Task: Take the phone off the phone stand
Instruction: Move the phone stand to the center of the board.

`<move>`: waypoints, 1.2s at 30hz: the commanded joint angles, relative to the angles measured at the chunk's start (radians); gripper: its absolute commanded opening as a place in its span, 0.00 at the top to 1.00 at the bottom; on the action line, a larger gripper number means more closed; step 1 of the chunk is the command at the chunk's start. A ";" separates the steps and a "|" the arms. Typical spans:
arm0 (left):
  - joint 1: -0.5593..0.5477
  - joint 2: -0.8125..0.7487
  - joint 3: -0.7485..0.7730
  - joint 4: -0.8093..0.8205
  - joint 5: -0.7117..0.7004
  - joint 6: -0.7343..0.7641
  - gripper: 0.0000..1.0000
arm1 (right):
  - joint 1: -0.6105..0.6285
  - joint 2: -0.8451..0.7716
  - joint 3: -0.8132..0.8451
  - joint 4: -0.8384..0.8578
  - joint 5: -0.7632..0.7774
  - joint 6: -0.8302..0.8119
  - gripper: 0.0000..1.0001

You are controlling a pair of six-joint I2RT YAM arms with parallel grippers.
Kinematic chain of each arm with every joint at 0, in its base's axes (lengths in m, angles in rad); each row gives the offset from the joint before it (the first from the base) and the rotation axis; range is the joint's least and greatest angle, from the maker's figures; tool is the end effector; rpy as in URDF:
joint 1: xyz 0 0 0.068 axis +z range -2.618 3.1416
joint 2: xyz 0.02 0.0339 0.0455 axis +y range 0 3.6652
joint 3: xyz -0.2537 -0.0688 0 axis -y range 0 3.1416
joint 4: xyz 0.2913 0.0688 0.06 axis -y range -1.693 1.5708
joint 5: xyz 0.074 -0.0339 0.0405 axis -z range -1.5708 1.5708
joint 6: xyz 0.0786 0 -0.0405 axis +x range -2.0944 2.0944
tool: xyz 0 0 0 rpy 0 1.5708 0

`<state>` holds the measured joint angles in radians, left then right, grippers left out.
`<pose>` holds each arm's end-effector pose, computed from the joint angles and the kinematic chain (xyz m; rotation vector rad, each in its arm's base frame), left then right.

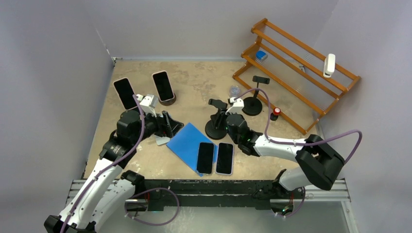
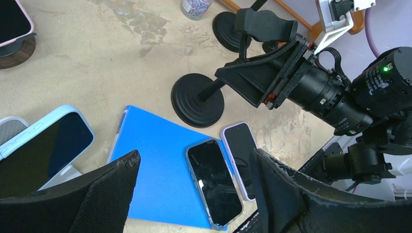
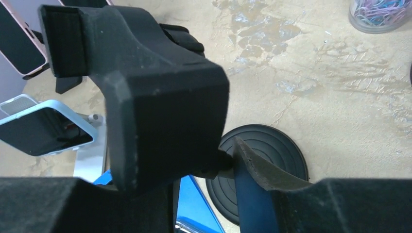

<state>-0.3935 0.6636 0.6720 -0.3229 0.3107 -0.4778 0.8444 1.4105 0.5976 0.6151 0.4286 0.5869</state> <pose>0.2240 -0.1190 0.2862 0.1399 1.9635 -0.8771 0.2675 0.2519 0.1650 0.0858 1.7959 0.6610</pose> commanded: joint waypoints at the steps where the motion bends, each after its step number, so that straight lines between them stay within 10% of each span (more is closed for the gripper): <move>1: -0.001 0.000 0.000 0.043 0.007 0.013 0.20 | 0.004 0.000 0.051 0.008 0.067 -0.016 0.62; 12: -0.001 0.000 -0.002 0.047 0.013 0.011 0.21 | 0.005 -0.057 0.106 -0.120 0.194 -0.095 1.00; 36: -0.001 -0.002 -0.004 0.050 0.024 0.007 0.21 | -0.150 0.233 0.329 -0.002 0.444 -0.272 1.00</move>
<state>-0.3939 0.6647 0.6720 -0.3222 0.3164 -0.4782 0.7139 1.6241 0.8619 0.4999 0.8101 0.3660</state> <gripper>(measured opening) 0.796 0.237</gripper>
